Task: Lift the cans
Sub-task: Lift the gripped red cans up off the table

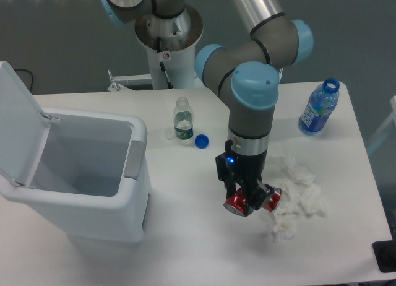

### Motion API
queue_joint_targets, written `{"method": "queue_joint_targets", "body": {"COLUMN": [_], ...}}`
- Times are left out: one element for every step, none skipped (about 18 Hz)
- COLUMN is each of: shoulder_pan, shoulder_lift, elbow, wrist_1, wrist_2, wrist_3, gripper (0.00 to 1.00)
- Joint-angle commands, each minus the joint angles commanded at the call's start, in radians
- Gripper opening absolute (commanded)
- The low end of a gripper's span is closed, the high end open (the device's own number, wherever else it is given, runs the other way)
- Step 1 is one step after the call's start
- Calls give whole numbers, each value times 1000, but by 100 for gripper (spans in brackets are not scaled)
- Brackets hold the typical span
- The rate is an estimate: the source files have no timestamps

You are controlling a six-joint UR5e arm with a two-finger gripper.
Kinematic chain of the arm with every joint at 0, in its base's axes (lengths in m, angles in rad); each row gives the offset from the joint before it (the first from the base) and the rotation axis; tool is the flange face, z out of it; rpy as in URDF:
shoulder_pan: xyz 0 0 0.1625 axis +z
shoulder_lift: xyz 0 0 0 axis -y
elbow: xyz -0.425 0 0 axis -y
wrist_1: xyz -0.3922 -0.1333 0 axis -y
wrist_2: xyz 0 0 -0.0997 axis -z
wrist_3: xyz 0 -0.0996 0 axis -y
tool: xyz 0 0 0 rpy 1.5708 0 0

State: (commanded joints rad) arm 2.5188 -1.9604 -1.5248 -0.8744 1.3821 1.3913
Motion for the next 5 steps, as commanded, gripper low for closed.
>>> {"method": "queue_joint_targets", "body": {"shoulder_pan": [2,8,8,8,8], "shoulder_lift": [2,6,6,6,6], "elbow": [0,0,0,0,0], "wrist_1": [0,0,0,0,0], "wrist_2": [0,0,0,-2,-2], "wrist_3": [0,0,0,0,0], "gripper": [56,56,56,56,56]}}
